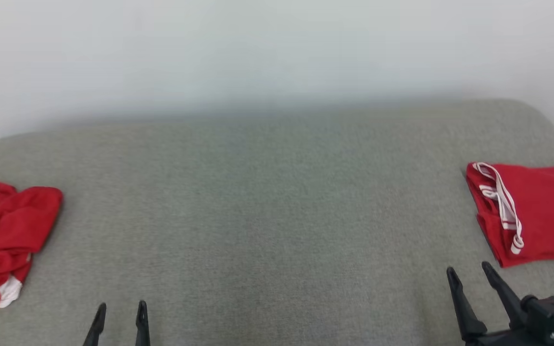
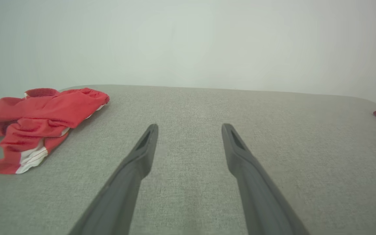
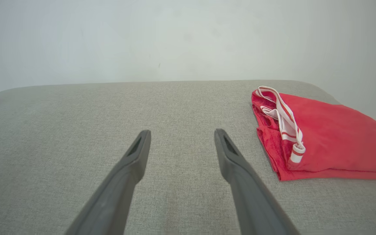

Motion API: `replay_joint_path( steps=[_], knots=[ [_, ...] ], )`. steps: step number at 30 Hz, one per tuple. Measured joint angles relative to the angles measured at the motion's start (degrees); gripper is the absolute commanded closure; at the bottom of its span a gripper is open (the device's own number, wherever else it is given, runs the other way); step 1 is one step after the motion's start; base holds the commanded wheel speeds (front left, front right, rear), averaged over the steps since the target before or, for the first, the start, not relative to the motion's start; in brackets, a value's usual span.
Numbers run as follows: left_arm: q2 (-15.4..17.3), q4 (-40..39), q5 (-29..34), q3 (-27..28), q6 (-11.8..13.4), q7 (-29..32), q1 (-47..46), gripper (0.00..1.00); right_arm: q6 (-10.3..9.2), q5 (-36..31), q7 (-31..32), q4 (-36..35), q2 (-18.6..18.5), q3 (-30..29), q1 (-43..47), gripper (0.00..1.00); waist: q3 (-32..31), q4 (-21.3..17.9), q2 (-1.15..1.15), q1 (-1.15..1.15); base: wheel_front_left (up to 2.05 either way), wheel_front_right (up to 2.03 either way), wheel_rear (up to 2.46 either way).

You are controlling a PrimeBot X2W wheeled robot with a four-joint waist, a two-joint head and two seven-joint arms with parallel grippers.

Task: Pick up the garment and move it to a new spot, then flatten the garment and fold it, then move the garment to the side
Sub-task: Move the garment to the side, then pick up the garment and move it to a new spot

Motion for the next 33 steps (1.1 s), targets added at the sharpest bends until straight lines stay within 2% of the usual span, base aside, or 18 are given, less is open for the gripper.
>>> replay_joint_path(
  steps=[13,33],
  knots=[
    [-0.1,2.6,-0.6,0.1,0.0,0.0,1.6,0.00,0.00,0.5,-3.1,5.3,2.6,1.2,2.2,0.00,-5.9,3.7,0.01,0.01,0.00,0.00,0.00],
    [-0.1,2.2,-1.1,-0.5,-0.1,0.0,1.5,0.00,0.00,-0.9,-4.5,6.1,4.8,-1.7,3.3,0.00,-5.6,5.1,0.02,0.02,0.00,0.00,0.00]
  ],
)
